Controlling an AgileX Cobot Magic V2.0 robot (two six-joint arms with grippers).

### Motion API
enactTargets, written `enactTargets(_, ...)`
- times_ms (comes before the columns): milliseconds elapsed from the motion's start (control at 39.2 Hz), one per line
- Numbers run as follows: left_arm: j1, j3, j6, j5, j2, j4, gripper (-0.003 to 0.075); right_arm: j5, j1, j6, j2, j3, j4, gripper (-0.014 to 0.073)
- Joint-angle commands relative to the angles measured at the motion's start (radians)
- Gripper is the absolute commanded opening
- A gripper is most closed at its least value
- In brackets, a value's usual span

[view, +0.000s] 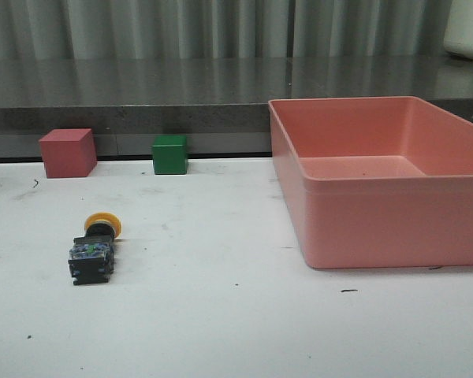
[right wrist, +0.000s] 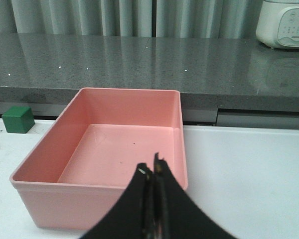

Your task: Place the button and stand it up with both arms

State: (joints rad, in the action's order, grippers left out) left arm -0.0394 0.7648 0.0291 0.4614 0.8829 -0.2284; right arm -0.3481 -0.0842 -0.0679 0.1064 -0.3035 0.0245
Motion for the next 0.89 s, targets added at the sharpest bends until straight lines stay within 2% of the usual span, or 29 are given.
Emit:
enactTargets(0,-0.017,0.115,0.001,0.059,0.106,-0.040,0.0673,0.094,0.002,0.009,0.011,-0.027,0.012,-0.0067)
enactTargets(357,-0.208,0.416,0.001,0.347,0.546,-0.038,0.0673,0.094,0.002,0.009,0.011,-0.027,0.012,-0.0067)
enactTargets(612,-0.222,0.661,-0.068,0.663,0.835,-0.043,0.0673,0.094,0.002,0.009,0.011,-0.027,0.012,-0.0067)
enactTargets(740,-0.222,0.749,-0.101,0.749,0.948,-0.043,0.0673,0.094,0.002,0.009,0.011,-0.027,0.012,-0.0067)
enactTargets(867,-0.230,0.807,-0.115,0.772,1.039,-0.041,0.0673,0.094,0.002,0.009,0.011,-0.027,0.012,-0.0067)
